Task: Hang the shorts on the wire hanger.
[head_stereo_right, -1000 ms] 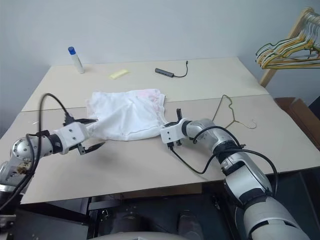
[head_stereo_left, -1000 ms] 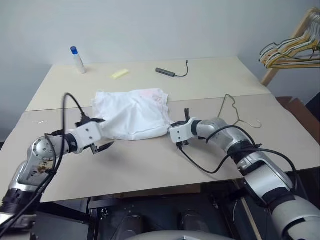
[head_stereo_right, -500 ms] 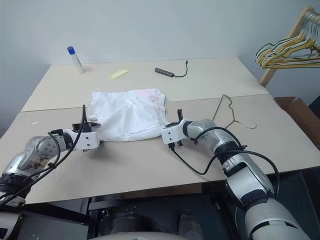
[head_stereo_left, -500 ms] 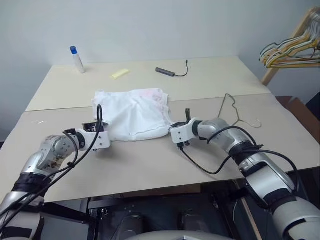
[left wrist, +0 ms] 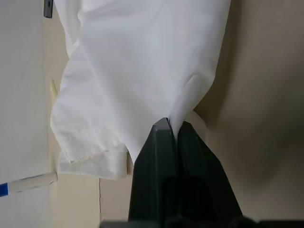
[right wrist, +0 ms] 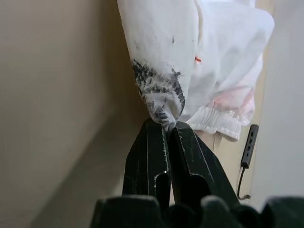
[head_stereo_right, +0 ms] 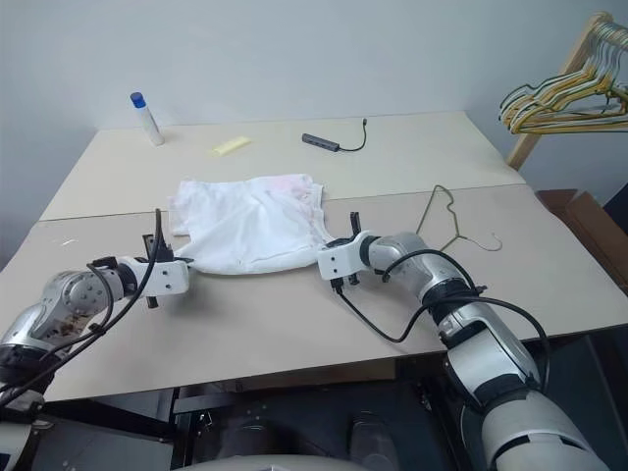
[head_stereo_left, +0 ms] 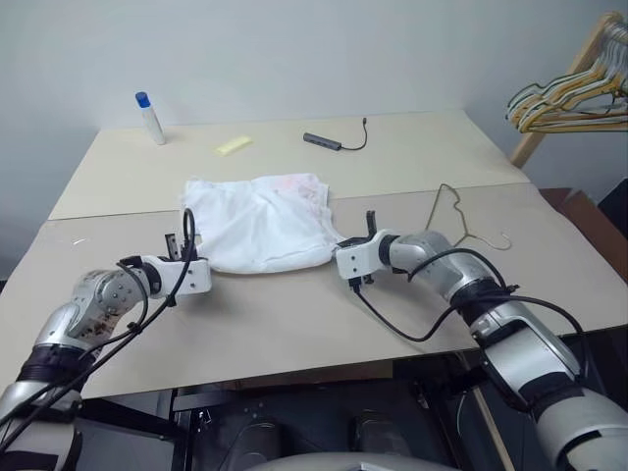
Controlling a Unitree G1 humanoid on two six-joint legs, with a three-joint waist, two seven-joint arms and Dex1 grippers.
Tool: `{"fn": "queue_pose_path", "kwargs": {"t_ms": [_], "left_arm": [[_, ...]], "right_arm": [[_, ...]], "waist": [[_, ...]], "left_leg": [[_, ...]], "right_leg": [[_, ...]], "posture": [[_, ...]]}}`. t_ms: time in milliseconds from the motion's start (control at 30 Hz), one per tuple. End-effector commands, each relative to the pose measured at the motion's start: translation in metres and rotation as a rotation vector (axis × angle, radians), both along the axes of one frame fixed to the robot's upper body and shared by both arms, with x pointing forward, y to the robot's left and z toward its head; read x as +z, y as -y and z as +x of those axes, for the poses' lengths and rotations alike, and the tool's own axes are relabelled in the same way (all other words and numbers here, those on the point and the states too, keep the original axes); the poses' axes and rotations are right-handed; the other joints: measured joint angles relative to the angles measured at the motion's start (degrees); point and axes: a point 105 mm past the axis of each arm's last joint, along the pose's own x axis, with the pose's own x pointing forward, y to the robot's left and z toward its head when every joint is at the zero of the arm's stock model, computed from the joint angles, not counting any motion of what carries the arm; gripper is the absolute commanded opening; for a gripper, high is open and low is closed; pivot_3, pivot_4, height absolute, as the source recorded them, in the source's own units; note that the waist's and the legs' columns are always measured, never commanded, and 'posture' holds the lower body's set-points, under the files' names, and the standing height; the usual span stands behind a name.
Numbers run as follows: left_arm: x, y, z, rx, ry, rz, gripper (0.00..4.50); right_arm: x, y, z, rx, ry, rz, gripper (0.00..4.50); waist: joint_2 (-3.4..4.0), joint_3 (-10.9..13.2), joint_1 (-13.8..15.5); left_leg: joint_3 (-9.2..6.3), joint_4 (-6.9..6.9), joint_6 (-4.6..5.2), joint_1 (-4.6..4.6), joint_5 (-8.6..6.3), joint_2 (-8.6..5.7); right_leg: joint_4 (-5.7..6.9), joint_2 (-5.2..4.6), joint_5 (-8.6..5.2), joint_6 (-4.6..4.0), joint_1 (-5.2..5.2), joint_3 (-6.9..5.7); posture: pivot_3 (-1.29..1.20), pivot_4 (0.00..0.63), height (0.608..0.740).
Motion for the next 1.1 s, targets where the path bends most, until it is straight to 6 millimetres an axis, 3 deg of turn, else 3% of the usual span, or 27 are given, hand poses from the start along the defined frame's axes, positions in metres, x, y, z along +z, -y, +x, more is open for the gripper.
{"fn": "queue_pose_path", "kwargs": {"t_ms": [33,200,367,533,833,933,1100], "left_arm": [[0.02,0.018,-0.013,-0.001,-0.061,-0.182,0.02],[0.034,0.054,-0.06,-0.09,-0.288,-0.384,0.02],[0.023,0.058,-0.106,-0.121,-0.554,-0.314,0.02],[0.012,0.054,-0.125,-0.07,-0.692,-0.279,0.02],[0.021,0.098,-0.158,-0.164,-0.84,-0.497,0.02],[0.012,0.091,-0.166,-0.125,-0.879,-0.457,0.02],[-0.026,0.045,-0.151,0.039,-0.776,-0.228,0.02]], "right_arm": [[0.023,0.004,-0.003,0.005,0.042,0.041,0.0],[0.026,0.02,-0.028,0.046,0.032,-0.083,0.0],[0.015,0.04,-0.056,0.066,-0.063,-0.227,0.0],[0.005,0.044,-0.081,0.1,-0.174,-0.292,0.0],[0.0,0.048,-0.088,0.101,-0.209,-0.368,0.0],[0.001,0.048,-0.087,0.103,-0.198,-0.365,0.0],[0.0,0.038,-0.093,0.128,-0.227,-0.331,0.0]], "waist": [[0.0,0.0,-0.01],[-0.02,0.01,0.38],[-0.03,0.02,0.41],[-0.03,0.06,0.31],[-0.1,0.08,0.48],[-0.12,0.09,0.47],[-0.11,0.09,0.52]], "left_leg": [[0.0,0.0,0.0,-0.04,0.0,0.0],[-0.02,0.06,0.21,-0.18,-0.13,-0.03],[-0.01,0.08,0.32,-0.03,-0.19,-0.04],[-0.01,0.04,0.31,0.52,-0.19,0.01],[-0.04,0.02,0.25,0.65,-0.25,-0.02],[-0.05,0.02,0.25,0.67,-0.25,-0.02],[-0.05,-0.04,0.23,0.86,-0.24,-0.02]], "right_leg": [[-0.01,-0.01,0.0,0.01,-0.04,0.01],[-0.05,-0.06,-0.05,0.09,-0.16,0.12],[-0.11,-0.01,-0.12,0.05,-0.23,0.27],[-0.01,0.05,-0.64,0.36,0.23,0.27],[0.0,0.03,-0.52,0.06,0.31,0.36],[0.01,0.04,-0.55,0.06,0.32,0.37],[0.06,0.07,-0.91,-0.02,0.4,0.4]], "posture": [[0.1,0.0,0.74],[0.1,0.0,0.74],[0.09,0.0,0.74],[0.08,0.0,0.74],[0.08,0.0,0.74],[0.08,0.0,0.74],[0.09,0.0,0.74]]}}
